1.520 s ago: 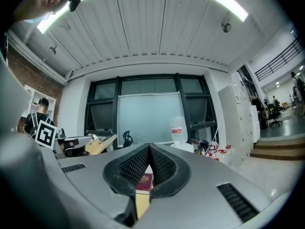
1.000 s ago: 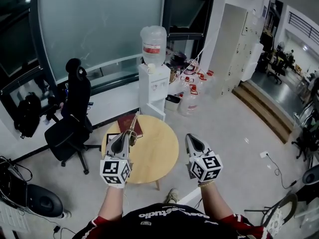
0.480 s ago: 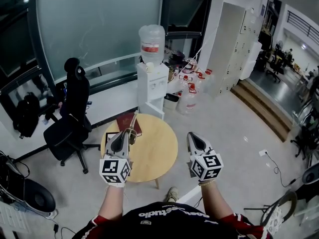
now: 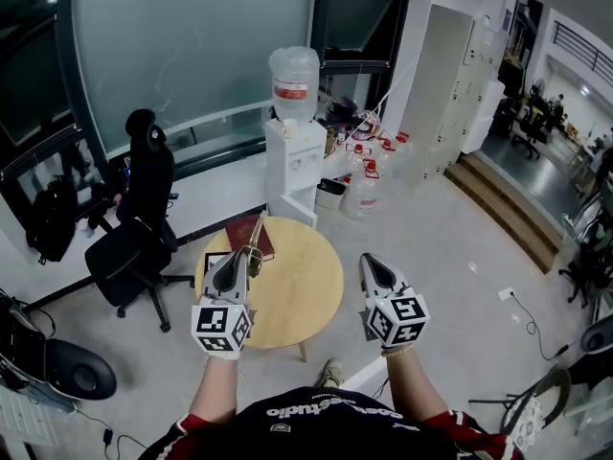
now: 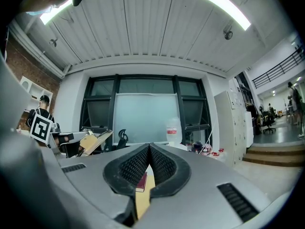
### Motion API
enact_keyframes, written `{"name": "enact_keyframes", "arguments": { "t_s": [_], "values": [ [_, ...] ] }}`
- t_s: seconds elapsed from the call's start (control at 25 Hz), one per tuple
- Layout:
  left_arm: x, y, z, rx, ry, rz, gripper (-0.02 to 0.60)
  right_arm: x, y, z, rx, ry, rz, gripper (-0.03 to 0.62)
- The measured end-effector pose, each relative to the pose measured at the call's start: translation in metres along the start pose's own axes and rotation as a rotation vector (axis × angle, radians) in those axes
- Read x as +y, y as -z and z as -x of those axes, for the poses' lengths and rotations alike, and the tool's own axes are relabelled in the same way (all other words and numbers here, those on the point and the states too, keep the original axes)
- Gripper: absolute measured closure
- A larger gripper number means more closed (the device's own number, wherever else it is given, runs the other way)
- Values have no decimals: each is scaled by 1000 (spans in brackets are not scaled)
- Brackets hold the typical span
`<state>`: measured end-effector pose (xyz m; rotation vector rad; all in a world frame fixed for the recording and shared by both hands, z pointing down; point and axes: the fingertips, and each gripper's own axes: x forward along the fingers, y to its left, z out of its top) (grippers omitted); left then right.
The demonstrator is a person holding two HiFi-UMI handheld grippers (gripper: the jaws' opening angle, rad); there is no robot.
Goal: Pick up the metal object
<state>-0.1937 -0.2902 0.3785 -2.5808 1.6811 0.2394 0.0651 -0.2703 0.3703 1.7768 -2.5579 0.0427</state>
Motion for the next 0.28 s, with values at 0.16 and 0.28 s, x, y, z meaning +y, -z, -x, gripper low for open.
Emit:
{"name": "enact_keyframes", "arguments": {
  "t_s": [0.16,0.28],
  "values": [
    [1,2,1,1,0,4,557,1,1,0,2,1,1,567],
    [0,3,1,1,1,6,557,2,2,-1,5,1,0,567]
  ]
}}
